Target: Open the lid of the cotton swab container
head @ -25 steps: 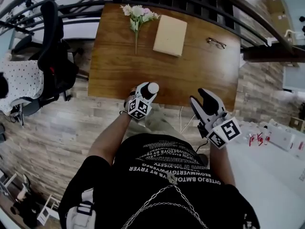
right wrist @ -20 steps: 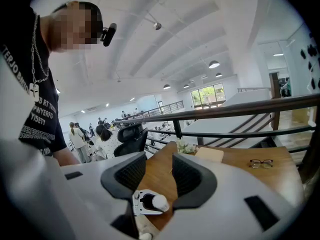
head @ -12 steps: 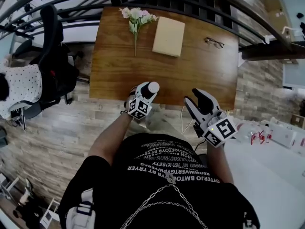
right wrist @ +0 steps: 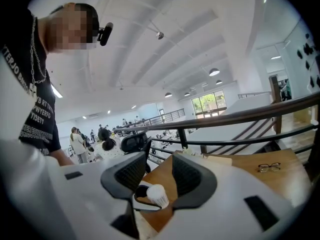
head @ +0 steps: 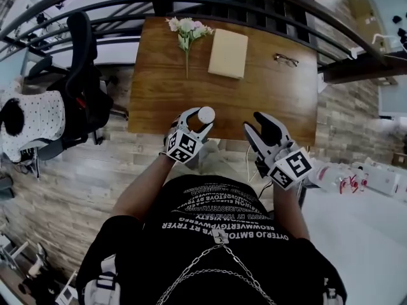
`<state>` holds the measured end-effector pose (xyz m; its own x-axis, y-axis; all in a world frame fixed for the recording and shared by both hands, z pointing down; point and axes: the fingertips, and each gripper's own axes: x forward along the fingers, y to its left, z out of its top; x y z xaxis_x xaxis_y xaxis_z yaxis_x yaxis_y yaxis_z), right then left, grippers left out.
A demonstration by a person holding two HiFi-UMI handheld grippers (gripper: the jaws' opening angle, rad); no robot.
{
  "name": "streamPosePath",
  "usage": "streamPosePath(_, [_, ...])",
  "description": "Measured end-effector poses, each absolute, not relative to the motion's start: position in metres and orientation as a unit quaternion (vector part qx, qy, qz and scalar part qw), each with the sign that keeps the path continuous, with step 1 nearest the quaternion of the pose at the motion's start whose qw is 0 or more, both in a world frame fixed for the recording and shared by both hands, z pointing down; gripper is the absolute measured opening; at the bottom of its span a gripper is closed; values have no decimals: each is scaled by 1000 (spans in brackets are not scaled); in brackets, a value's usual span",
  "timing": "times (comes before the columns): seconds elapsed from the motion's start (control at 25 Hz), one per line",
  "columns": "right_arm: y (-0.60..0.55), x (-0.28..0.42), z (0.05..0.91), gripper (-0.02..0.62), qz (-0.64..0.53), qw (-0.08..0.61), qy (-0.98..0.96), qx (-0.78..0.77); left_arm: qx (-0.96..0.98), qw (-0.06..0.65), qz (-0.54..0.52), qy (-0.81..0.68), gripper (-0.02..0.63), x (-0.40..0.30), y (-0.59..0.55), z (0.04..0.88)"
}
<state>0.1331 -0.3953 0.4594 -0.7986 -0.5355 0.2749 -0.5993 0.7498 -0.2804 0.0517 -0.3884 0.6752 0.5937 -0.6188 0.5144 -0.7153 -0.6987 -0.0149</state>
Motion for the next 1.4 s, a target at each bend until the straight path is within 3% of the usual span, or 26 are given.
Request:
streamPosePath(0.84, [-364, 95, 451, 169, 154, 51, -938, 307, 898, 91, 249, -351, 262, 9, -365, 518])
streamPosePath(1.4, [-314, 45, 384, 190, 115, 40, -962, 243, 914, 67, 254, -308, 262, 7, -326, 433])
